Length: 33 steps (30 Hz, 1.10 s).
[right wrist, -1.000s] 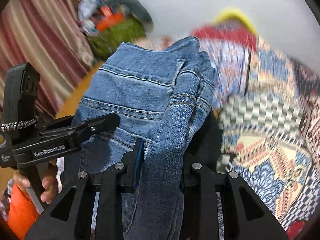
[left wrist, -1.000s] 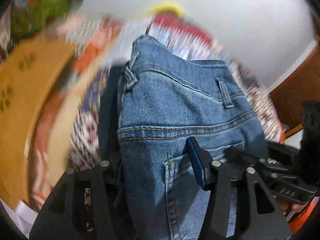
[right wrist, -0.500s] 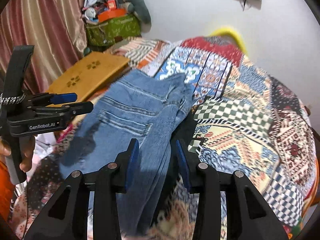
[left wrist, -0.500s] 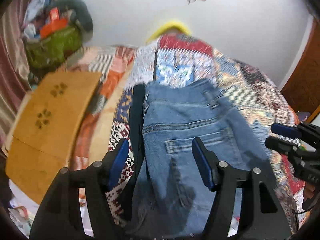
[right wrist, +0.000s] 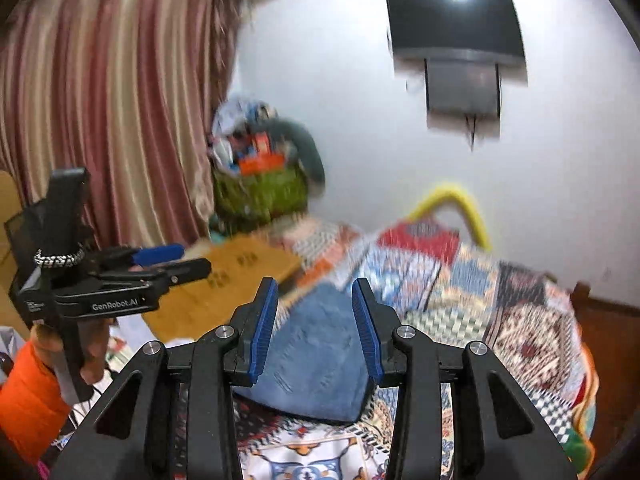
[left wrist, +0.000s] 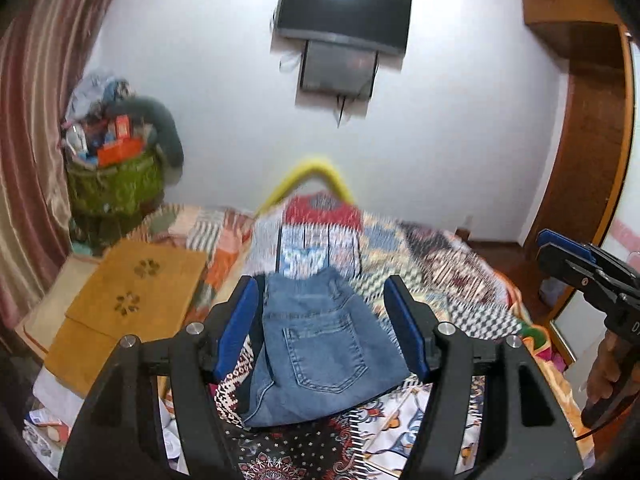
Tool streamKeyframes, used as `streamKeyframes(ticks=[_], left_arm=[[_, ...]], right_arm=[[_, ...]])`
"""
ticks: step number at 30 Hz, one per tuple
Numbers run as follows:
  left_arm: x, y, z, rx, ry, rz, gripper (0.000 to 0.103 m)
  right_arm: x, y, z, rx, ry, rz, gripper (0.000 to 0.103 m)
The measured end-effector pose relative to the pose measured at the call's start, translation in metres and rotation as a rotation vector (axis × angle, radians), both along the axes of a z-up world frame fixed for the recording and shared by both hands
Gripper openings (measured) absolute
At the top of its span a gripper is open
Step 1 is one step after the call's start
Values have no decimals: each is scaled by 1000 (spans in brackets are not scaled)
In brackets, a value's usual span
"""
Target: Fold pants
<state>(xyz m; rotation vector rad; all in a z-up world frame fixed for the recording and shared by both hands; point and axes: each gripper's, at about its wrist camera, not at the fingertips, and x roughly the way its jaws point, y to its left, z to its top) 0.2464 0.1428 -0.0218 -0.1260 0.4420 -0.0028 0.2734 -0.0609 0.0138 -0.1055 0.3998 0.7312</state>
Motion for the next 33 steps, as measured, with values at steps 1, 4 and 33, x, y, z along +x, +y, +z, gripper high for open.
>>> streamKeyframes(ticks=[1, 4, 33], left_arm=[[-11, -3, 5, 11, -24, 3, 65], [-48, -13, 19, 29, -96, 24, 65], [-160, -56, 23, 86, -251, 60, 103]], right_arm=[[-11, -3, 6, 23, -21, -2, 35], [-40, -12, 16, 72, -61, 3, 35], [-125, -30, 9, 114, -142, -130, 103]])
